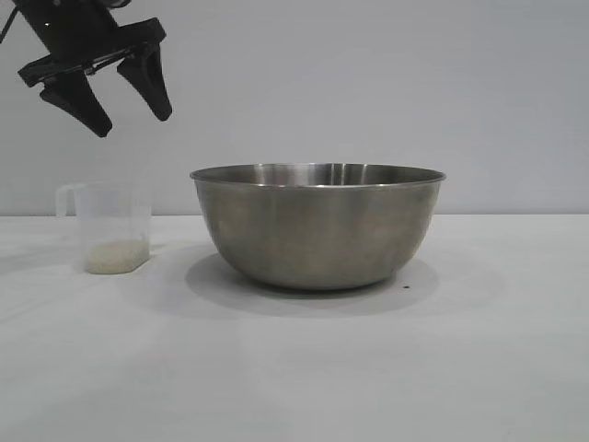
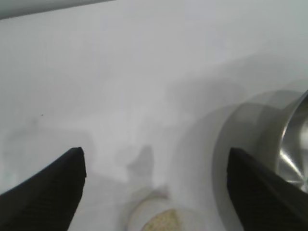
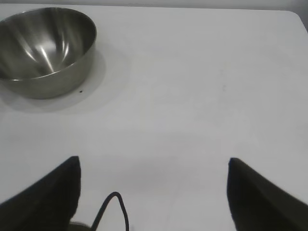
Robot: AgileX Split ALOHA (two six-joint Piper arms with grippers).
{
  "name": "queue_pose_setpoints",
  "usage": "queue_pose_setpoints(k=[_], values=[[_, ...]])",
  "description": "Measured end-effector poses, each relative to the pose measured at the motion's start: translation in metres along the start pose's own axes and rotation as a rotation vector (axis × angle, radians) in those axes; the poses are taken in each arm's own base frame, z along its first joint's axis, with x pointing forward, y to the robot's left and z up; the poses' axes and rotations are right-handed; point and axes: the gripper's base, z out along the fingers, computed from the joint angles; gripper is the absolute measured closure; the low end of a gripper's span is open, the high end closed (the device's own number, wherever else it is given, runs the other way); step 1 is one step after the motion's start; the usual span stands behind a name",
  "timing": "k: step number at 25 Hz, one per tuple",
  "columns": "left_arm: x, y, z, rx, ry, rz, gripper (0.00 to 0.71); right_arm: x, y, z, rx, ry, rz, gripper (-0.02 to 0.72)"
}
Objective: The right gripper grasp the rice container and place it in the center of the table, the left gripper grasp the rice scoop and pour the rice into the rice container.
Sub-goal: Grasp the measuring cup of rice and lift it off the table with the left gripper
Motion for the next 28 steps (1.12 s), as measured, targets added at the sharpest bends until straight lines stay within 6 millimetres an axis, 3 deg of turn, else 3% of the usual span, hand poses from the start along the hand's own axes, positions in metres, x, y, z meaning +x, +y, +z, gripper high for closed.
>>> queue_pose_setpoints(k=[6,10,22,28], values=[[-0.007,-0.001,-0.049,-0.063,-0.035,0.0,0.179,0.0,0.0,0.0,0.0,0.0,0.0,0.171],[-0.005,-0.006,-0.071,-0.056,-0.023,-0.002,0.179,0.0,0.0,0.0,0.0,0.0,0.0,0.171],[0.014,-0.003,-0.112,-0.163,0.118,-0.064,0.179,0.0,0.0,0.0,0.0,0.0,0.0,0.171],[0.047,-0.008,-0.125,-0.176,0.106,-0.079,0.179,0.0,0.0,0.0,0.0,0.0,0.0,0.171]])
